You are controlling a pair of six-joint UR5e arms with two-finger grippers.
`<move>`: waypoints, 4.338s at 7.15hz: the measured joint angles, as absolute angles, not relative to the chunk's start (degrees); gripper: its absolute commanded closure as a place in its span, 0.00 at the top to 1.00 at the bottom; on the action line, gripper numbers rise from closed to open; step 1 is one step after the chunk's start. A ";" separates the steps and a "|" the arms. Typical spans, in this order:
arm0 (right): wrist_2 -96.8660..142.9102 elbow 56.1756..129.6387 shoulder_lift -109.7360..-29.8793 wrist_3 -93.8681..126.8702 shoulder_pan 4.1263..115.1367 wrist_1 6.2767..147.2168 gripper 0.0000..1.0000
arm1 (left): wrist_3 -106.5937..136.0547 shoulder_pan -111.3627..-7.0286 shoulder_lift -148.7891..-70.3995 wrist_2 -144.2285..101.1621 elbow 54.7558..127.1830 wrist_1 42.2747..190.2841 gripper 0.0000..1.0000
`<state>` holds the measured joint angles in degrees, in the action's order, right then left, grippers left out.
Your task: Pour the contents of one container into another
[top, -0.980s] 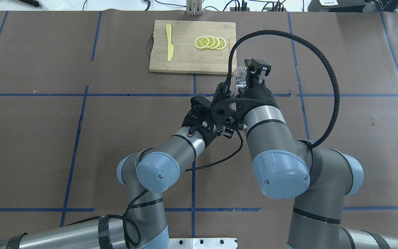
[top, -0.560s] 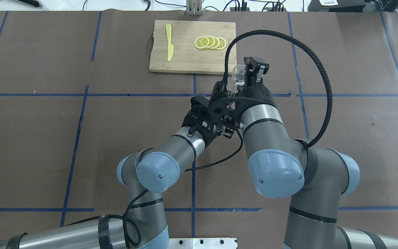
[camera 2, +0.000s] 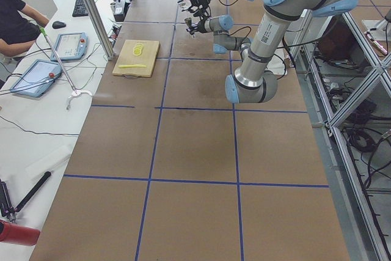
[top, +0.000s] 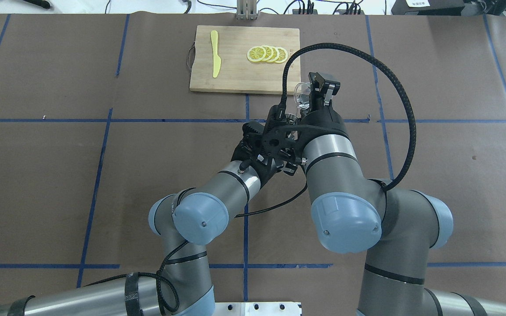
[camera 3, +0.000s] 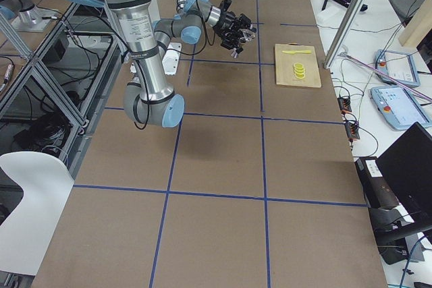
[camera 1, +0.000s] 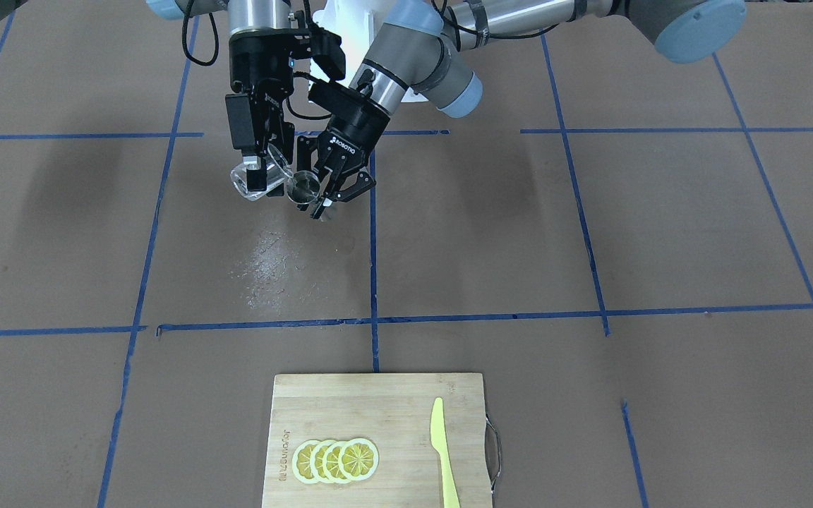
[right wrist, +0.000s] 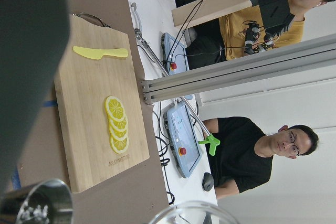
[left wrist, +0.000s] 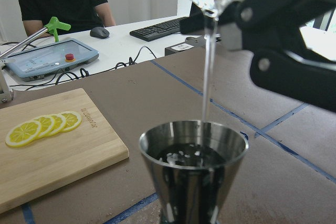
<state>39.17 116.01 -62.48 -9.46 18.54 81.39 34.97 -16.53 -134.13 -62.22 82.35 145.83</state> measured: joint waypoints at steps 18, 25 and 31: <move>38.86 118.64 -65.30 26.28 21.90 79.63 0.00 | 35.06 -18.80 -133.66 -63.07 82.88 149.07 0.00; 47.19 121.72 -74.86 58.95 24.12 79.81 0.00 | 37.88 -25.27 -123.91 -62.42 88.16 153.02 0.00; 52.31 126.21 -86.87 73.31 25.97 78.95 0.00 | 51.13 -32.43 -106.77 -62.14 95.42 152.33 0.00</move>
<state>52.31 126.21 -86.87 73.31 25.97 78.95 51.13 -32.43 -106.77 -62.14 95.42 152.33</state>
